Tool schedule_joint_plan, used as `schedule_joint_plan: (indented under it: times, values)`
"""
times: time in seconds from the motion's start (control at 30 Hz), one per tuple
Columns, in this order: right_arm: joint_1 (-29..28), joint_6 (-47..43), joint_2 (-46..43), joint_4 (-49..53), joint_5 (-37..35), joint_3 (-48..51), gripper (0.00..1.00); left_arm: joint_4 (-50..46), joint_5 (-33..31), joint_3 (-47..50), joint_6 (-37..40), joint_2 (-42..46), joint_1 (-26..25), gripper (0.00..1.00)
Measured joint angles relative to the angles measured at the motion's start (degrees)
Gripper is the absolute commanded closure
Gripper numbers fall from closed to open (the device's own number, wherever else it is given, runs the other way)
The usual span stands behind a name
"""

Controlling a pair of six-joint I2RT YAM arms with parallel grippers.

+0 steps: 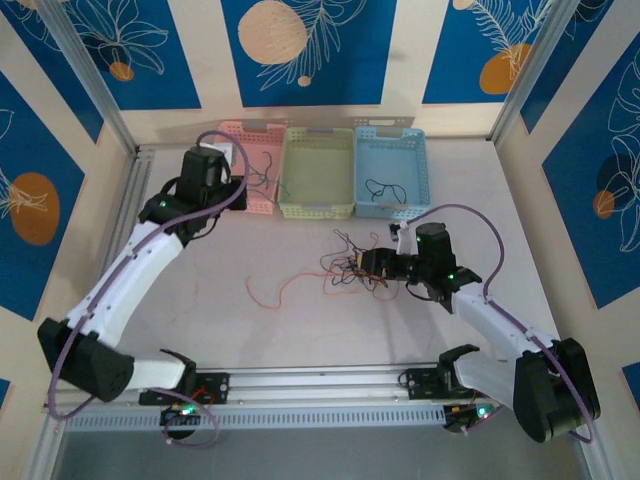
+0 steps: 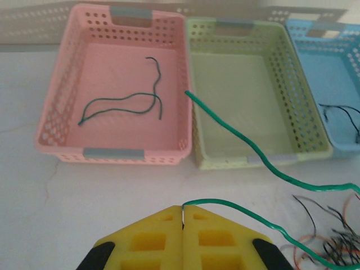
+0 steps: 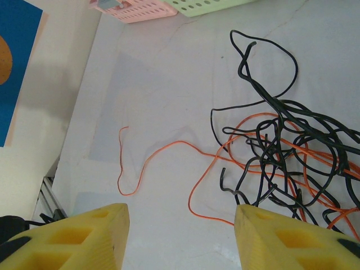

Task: Untangle the cables

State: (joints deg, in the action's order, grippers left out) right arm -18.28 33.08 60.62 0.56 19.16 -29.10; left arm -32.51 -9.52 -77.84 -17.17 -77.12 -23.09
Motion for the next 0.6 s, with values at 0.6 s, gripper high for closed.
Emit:
schedule_joint_plan:
  times: [0.6]
  values:
    - [0.87, 0.42, -0.15, -0.63, 0.66, 0.85, 0.47, 2.84, 0.48, -22.99, -0.28, -30.36, 9.42, 1.0]
